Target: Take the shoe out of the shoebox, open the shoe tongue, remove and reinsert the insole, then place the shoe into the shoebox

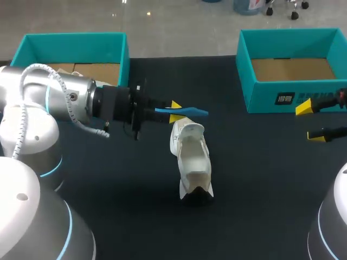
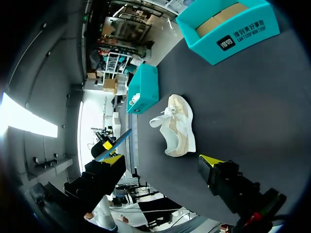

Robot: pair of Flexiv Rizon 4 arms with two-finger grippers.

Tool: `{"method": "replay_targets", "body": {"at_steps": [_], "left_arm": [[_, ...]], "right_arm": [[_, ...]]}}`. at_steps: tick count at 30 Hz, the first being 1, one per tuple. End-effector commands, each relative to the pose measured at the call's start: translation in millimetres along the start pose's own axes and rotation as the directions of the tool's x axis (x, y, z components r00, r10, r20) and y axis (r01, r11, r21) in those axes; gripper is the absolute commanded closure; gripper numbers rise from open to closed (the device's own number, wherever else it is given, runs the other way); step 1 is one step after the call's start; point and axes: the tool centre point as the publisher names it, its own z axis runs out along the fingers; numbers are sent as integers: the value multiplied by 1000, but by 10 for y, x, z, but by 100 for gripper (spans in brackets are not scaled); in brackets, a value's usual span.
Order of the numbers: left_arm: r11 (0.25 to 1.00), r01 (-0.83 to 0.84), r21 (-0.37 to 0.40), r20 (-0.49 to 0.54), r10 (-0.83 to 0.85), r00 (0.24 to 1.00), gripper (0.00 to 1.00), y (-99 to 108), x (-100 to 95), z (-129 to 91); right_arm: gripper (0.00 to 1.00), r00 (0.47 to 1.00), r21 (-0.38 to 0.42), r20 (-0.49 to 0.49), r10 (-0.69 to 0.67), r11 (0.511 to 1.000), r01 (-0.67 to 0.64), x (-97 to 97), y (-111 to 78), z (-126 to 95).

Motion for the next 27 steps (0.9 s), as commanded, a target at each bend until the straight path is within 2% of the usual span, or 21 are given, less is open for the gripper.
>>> {"method": "replay_targets", "body": {"at_steps": [1, 8, 14, 22, 27], "left_arm": [[1000, -1, -2, -1, 1, 1000, 100, -5, 4, 6], [1000, -1, -2, -1, 1, 1000, 100, -5, 4, 6], [994, 93, -53, -7, -94, 996, 100, 89, 221, 179], [977, 189, -101, 18, -188, 982, 100, 376, 497, 338], [971, 214, -104, 25, -212, 977, 100, 537, 561, 405]], "right_arm": [[0, 1000, -2, 3, 1, 1000, -1, 0, -15, -4], [0, 1000, -2, 3, 1, 1000, -1, 0, -15, -4], [0, 1000, -2, 3, 1, 1000, -1, 0, -15, -4], [0, 1000, -2, 3, 1, 1000, -1, 0, -15, -4], [0, 1000, -2, 3, 1, 1000, -1, 0, -15, -4]]}}
